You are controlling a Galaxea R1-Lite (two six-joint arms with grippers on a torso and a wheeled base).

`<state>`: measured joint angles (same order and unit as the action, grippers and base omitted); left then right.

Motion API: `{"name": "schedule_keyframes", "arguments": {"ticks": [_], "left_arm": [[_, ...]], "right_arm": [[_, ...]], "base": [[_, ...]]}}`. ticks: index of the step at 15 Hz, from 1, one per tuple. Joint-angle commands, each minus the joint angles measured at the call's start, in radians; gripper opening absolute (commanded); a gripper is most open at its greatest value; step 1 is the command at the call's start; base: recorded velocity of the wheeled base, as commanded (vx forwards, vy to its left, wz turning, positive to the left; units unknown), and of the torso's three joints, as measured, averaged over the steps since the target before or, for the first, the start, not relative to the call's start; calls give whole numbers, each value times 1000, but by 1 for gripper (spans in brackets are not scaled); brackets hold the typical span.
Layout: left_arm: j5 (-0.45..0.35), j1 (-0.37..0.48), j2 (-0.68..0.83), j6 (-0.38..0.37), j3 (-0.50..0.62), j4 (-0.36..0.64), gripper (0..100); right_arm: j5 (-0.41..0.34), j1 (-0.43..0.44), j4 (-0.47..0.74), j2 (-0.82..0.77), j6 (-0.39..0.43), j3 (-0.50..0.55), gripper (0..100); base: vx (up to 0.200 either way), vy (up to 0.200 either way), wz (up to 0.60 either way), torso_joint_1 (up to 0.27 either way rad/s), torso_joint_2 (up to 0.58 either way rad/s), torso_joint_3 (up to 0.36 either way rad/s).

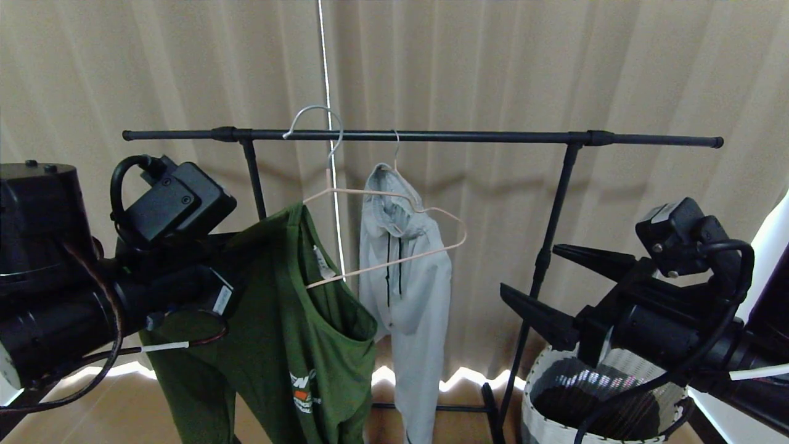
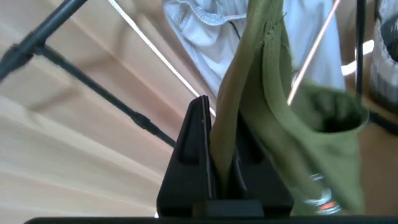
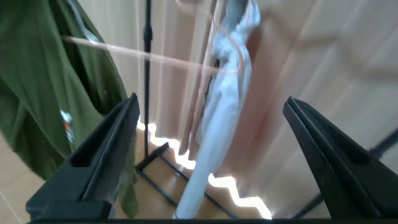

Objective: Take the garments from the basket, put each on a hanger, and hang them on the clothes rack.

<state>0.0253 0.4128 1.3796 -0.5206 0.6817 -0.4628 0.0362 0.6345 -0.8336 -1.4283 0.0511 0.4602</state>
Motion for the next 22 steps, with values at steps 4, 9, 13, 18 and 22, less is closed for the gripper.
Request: {"name": "schedule_keyframes", "arguments": {"ticks": [4,9,13,18,22], "left_arm": [[5,6,-16,10,10,-5,0],[5,69,13,119,35,-71,0],[-2,120,32,134,47,-139,0],[-22,185,26,133,45,-188,0],[-24,225,4,131,30,-194,0]], "right_arm": [[-1,-4,10,-9,0,-28,100],[-9,28,-1,-60,-20,-29,100],[-9,140,-4,-118,-135,23,100],[-1,180,-137,-268,-129,80,100],[11,152,-179,-348,-128,104,100]], "base": [[0,0,0,0,0,0],[0,0,0,0,0,0],[0,0,0,0,0,0],[0,0,0,0,0,0],[0,0,0,0,0,0]]}}
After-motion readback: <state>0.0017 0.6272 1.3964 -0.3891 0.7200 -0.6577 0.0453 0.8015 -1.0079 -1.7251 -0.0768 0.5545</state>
